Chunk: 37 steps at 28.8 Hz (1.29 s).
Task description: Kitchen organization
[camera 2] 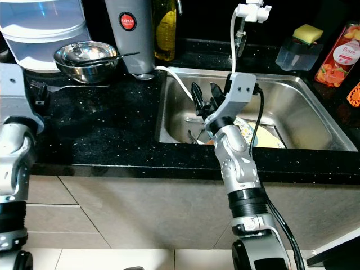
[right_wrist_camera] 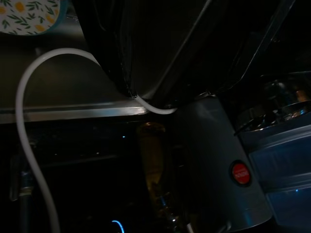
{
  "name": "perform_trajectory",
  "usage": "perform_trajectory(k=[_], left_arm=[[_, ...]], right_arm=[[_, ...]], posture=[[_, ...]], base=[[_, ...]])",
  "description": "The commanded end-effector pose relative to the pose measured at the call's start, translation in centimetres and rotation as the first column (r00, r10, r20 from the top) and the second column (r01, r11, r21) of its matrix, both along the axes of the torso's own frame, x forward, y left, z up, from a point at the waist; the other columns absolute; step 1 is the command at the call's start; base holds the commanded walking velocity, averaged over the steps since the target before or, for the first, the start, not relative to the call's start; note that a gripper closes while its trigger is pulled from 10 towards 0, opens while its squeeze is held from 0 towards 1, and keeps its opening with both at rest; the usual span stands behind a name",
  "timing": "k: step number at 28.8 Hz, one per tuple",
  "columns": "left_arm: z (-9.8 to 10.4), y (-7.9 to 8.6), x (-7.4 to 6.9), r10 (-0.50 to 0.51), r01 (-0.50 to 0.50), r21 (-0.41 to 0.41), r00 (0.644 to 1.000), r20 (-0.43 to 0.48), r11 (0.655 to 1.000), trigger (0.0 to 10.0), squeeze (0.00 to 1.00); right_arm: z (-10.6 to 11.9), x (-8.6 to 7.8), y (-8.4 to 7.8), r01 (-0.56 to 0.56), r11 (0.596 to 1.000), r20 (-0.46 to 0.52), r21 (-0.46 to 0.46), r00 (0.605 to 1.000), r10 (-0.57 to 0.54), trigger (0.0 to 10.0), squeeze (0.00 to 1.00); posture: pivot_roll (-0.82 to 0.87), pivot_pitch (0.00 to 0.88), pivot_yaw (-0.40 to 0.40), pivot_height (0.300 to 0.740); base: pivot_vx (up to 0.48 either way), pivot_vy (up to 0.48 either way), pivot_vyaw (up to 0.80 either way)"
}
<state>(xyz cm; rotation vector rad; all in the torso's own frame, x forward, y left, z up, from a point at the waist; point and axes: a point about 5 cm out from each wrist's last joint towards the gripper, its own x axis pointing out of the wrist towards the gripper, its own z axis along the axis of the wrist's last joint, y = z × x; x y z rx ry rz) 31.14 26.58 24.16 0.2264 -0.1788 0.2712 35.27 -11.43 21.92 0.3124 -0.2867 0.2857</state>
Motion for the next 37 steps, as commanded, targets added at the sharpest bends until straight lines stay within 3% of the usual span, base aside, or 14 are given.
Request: perform_trajectory(k=[1, 16, 37], left_arm=[[-0.28, -0.12, 0.34, 0.013, -0.013, -0.031, 1.0, -0.007, 0.999, 10.0, 0.0], [-0.5, 0.38, 0.37, 0.04, -0.041, -0.034, 0.999, -0.006, 0.999, 10.0, 0.0], [-0.12, 0.78, 0.56, 0.059, -0.059, 0.006, 0.998, -0.007, 0.998, 10.0, 0.0]], right_arm=[[-0.07, -0.09, -0.47, 0.017, 1.0, -0.013, 0.003, 1.0, -0.017, 10.0, 0.0], [-0.31, -0.02, -0.52, 0.013, 1.0, -0.027, -0.012, 1.0, -0.014, 10.0, 0.0], [-0.46, -0.2, -0.75, 0.018, 1.0, -0.031, -0.02, 0.999, -0.019, 10.0, 0.0]], posture=[[0.25, 0.0, -0.05, 0.74], [0.26, 0.0, -0.054, 0.74], [0.25, 0.0, -0.051, 0.74]], base=[[0.0, 0.472, 0.0], [0.0, 0.472, 0.0], [0.0, 0.0, 0.0]])
